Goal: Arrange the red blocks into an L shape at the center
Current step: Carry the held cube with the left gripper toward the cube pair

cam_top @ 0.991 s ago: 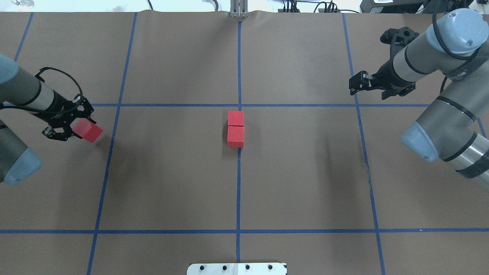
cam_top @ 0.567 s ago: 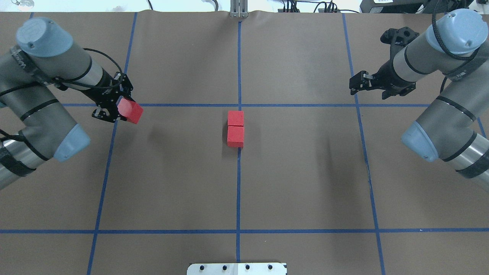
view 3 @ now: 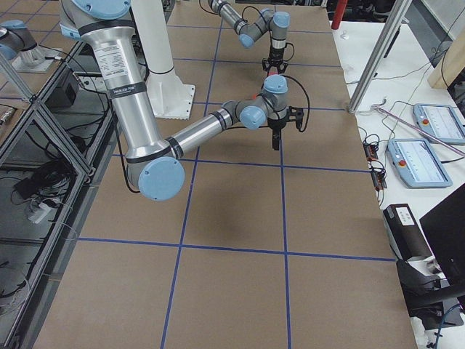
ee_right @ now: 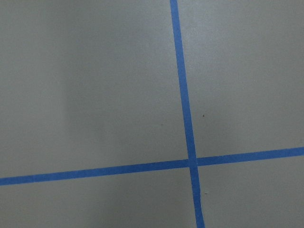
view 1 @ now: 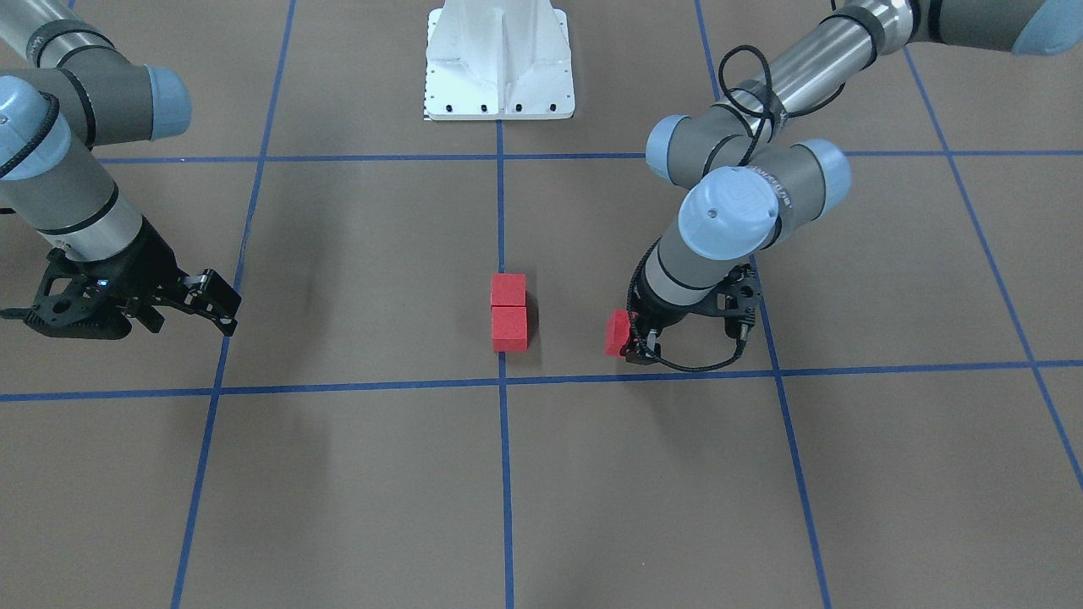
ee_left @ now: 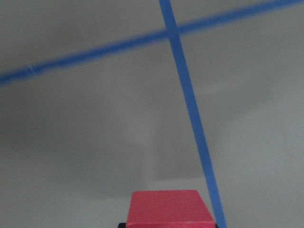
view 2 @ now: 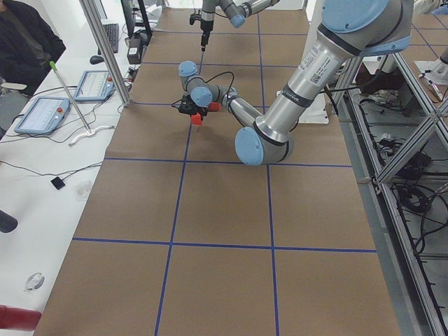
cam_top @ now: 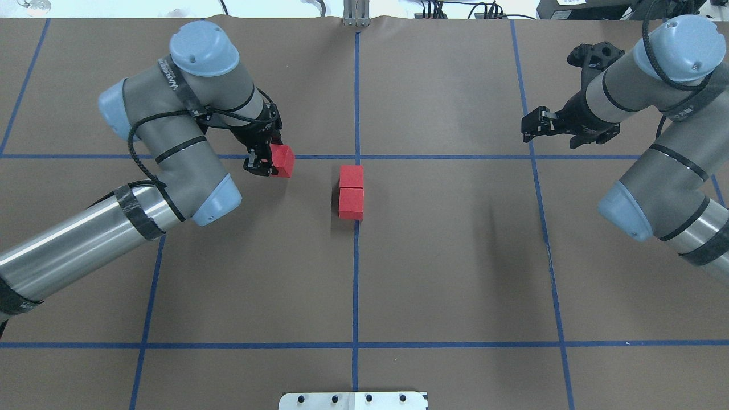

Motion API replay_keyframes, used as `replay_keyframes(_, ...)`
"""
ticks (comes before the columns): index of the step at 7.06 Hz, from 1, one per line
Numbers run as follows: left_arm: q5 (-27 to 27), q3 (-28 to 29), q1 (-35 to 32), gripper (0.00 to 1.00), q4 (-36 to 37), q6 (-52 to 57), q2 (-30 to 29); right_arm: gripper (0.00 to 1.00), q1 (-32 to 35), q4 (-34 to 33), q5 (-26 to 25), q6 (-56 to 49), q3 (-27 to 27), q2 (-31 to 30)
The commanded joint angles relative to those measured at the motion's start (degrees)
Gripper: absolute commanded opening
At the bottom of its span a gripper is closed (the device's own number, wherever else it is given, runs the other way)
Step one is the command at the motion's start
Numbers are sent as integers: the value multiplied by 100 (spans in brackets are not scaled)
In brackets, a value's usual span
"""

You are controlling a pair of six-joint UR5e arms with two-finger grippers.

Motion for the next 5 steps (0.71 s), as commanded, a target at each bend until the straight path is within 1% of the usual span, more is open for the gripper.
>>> replay_keyframes(1, 12, 322, 244, 0, -69, -412, -316, 100, 0, -9, -16, 2, -5, -9)
replay_keyframes(5, 21, 418, 288, 0, -78, -765, -457, 100, 0, -9, -33, 11, 13, 0)
